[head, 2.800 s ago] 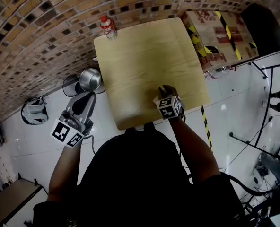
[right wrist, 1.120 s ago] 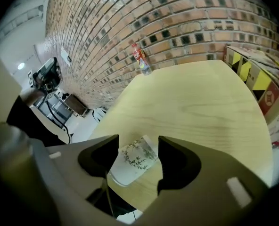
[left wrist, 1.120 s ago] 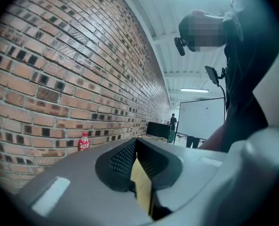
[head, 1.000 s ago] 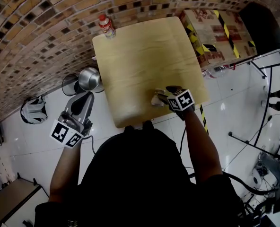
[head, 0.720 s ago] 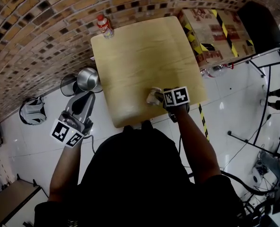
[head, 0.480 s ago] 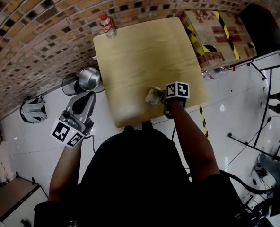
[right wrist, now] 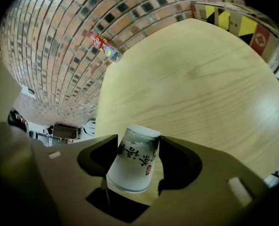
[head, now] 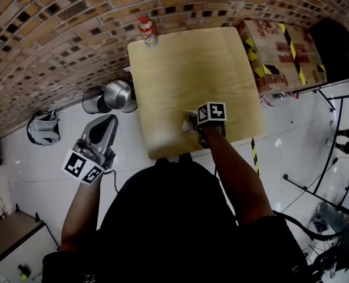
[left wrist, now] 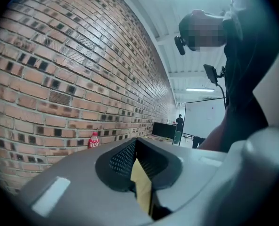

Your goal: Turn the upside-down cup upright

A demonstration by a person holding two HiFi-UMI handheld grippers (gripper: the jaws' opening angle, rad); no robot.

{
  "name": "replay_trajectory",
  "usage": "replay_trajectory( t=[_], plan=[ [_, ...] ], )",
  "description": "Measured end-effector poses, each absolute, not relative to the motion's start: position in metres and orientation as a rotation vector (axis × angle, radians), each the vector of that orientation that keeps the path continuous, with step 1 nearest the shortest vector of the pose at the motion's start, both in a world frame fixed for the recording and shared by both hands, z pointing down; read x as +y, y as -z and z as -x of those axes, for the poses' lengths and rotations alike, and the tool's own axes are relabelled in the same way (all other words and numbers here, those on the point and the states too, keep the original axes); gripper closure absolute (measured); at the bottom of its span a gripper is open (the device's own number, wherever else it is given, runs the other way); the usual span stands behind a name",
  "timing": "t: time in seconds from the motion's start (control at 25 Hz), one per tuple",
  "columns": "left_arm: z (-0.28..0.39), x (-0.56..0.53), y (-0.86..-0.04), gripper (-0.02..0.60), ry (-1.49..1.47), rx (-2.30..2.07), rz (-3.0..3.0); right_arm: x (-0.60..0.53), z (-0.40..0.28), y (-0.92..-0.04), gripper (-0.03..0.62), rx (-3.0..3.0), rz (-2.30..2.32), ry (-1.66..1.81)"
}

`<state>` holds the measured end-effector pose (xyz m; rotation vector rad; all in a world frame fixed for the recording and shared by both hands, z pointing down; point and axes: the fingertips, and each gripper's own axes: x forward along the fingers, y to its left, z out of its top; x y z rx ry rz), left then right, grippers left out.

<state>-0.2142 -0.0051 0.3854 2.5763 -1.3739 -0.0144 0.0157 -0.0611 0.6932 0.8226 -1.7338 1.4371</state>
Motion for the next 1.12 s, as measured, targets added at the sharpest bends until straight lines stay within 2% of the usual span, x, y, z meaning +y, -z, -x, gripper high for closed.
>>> replay_trajectory(
  t=[0.32,0.84,1.12],
  plan=[
    [0.222,-0.011,-0.386,0.581,0.021,-1.380,-2.570,-0.064,-0.011,-0.693,0.304,-1.817,-0.828,-1.125],
    [0.209,-0.023,-0.389,0.581,-0.002,-1.307,-2.607,-0.096,-0.034,-0.639,0.304,-2.240,-1.139,-0.557],
    [0.209,-0.022,-0.388,0.581,-0.040,-1.290,-2.611,-0.096,-0.039,-0.643,0.299,-2.263,-1.143,-0.477]
  ],
)
